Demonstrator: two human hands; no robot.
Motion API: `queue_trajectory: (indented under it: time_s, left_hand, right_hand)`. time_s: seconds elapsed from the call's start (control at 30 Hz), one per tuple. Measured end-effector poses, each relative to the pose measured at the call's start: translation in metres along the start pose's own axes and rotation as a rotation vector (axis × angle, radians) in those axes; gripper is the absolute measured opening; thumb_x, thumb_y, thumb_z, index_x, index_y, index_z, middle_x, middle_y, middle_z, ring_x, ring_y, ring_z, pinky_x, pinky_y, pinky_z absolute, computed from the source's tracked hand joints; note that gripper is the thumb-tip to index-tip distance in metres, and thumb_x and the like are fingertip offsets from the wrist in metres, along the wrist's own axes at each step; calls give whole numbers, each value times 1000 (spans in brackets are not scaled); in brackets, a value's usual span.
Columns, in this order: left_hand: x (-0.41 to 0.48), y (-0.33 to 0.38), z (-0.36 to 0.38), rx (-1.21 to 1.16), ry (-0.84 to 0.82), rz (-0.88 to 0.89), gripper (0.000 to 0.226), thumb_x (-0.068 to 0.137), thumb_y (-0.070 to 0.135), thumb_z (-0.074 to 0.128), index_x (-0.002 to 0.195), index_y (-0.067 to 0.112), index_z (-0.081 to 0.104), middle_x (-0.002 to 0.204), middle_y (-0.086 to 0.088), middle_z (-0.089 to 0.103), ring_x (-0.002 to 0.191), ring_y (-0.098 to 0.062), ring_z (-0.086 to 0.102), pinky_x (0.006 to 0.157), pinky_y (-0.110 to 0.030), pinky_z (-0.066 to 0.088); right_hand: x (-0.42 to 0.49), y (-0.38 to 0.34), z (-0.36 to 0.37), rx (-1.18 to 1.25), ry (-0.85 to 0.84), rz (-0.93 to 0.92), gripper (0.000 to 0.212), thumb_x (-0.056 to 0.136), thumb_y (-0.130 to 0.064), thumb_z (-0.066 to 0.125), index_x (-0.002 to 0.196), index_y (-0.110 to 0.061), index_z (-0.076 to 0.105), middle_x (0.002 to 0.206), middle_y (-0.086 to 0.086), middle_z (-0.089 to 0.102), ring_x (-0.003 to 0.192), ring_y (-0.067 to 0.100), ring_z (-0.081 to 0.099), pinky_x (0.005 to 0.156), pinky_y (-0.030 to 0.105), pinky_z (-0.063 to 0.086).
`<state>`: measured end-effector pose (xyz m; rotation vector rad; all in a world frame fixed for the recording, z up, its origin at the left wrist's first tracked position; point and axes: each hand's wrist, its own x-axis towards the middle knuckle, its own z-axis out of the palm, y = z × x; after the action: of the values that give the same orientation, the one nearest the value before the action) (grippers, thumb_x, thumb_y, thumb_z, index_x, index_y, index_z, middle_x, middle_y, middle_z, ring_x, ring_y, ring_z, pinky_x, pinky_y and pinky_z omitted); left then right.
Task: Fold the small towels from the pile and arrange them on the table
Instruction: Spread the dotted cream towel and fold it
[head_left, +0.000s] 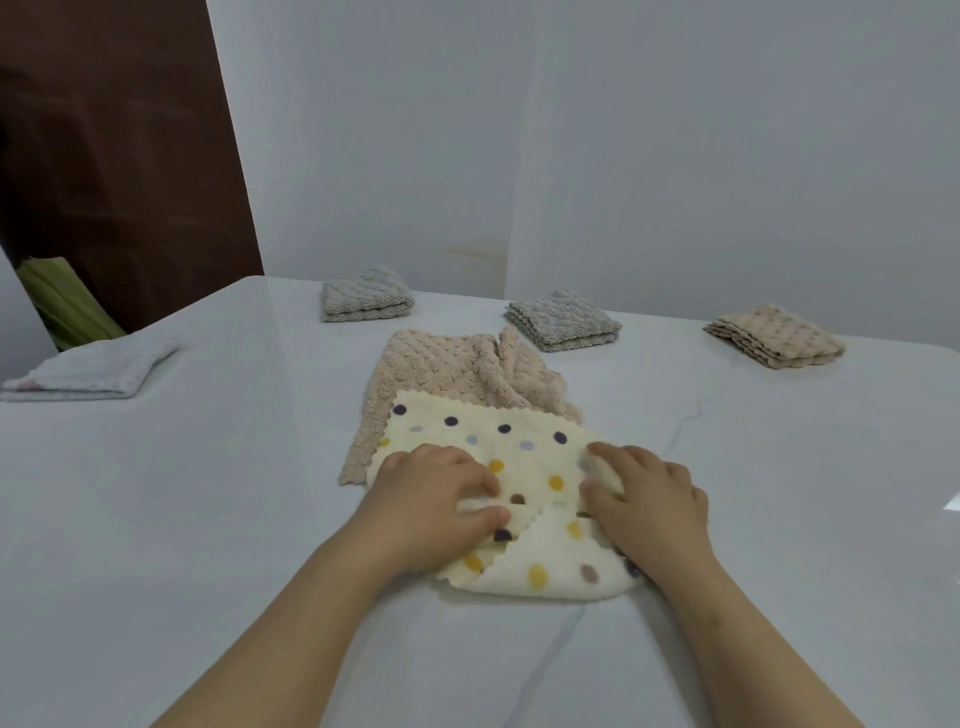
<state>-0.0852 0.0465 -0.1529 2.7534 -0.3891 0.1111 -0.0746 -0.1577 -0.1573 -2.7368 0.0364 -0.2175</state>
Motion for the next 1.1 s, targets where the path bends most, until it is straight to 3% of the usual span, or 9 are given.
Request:
queue_trajectory:
  time_s: [0.2,0.3,0.4,0.5,0.57,0.67,0.77,0.97,1.1]
  left_hand:
    - [3,-5,5,-19,83,54,18,88,41,51,99,30,62,104,19,54,110,-7,45,95,-27,31]
    - [2,-4,4,-59,128,71,38,78,59,39,93,32,62,97,21,55,105,-7,48,93,-30,35]
    - [1,-5,2,-53,91,57,40,76,57,40,100,33,61,101,21,55,107,-7,47,96,-32,35]
    - [1,-6,2,-16,44,52,26,89,45,49,108,31,60,104,17,55,109,-10,46,96,-31,34]
    - [1,-5,2,2,36,61,26,91,41,47,111,31,59,109,15,56,111,-10,46,96,-31,34]
    - [1,-5,2,-7,34,61,26,91,39,48,113,30,58,110,14,56,111,-11,45,96,-31,35]
    - [1,-5,0,-42,119,59,24,87,33,56,110,28,56,106,14,54,105,-11,43,94,-29,35]
    - [-2,0,-6,-77,213,144,7,82,16,59,83,21,63,72,19,46,83,-10,43,74,-23,34]
    - [-7,11,-8,-149,55,131,40,72,59,45,89,30,67,83,17,59,87,-4,44,80,-22,35]
  right_hand:
    - [4,0,1,-25,4,-54,33,93,-24,38,125,-26,48,132,-16,45,127,21,30,96,32,23]
    - [5,3,1,-65,-5,7,49,93,-31,39,140,-24,30,152,-12,20,136,23,19,107,36,19]
    - [4,5,1,-84,-69,58,44,94,-37,37,136,-23,37,157,-7,4,141,25,9,111,39,13]
    - [0,1,-5,19,11,16,34,93,-33,41,125,-28,51,150,-5,29,135,24,23,108,37,20]
    - [-3,-2,-11,184,14,-56,23,91,-32,45,102,-29,64,113,-8,60,117,22,42,101,36,33]
    - [-14,-9,-20,301,-198,-195,12,84,-44,57,79,-36,64,71,-12,57,93,16,52,92,34,38]
    - [-20,-12,-21,189,-370,-271,30,69,-57,64,94,-44,57,80,-16,49,93,7,41,86,24,28]
    - [-20,-11,-19,297,-356,-263,34,79,-28,66,99,-47,46,74,-13,42,79,4,40,73,18,29]
    - [-20,-9,-13,352,-312,-242,43,83,-22,62,116,-44,45,82,-16,50,82,5,50,76,12,39]
